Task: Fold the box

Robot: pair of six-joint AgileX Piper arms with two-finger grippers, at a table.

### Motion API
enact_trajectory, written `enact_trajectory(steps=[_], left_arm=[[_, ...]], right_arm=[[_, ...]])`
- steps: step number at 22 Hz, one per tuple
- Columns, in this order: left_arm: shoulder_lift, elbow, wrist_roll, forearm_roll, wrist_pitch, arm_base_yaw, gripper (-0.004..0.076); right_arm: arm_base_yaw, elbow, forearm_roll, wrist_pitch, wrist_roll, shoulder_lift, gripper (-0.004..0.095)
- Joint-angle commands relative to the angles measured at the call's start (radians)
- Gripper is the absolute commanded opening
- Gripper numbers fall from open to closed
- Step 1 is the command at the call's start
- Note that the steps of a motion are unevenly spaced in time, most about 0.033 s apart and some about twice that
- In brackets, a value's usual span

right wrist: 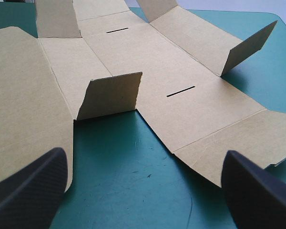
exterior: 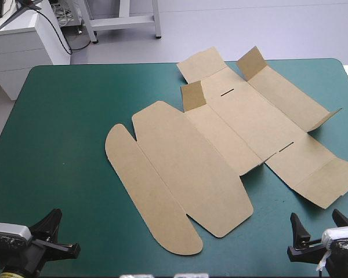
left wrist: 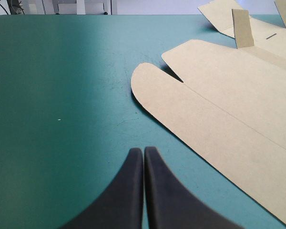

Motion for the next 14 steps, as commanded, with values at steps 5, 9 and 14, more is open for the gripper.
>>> enact_trajectory(steps=[5,9,14], left_arm=[[0.018,-0.032,0.001,-0.017,-0.070,-0.003,-0.0008],[0.018,-0.032,0.001,-0.017,-0.070,-0.003,-0.0008],[0.018,-0.032,0.001,-0.017,-0.070,-0.003,-0.0008]], right_arm=[[0.000,-0.027,-0.007,-0.079,0.002,-0.002,0.0829],[0.000,-0.057,0.008,-0.064,0.115,0.149,0.0829],[0.000,-0.170,0.036,-0.065,0.275,0.389,0.0829]])
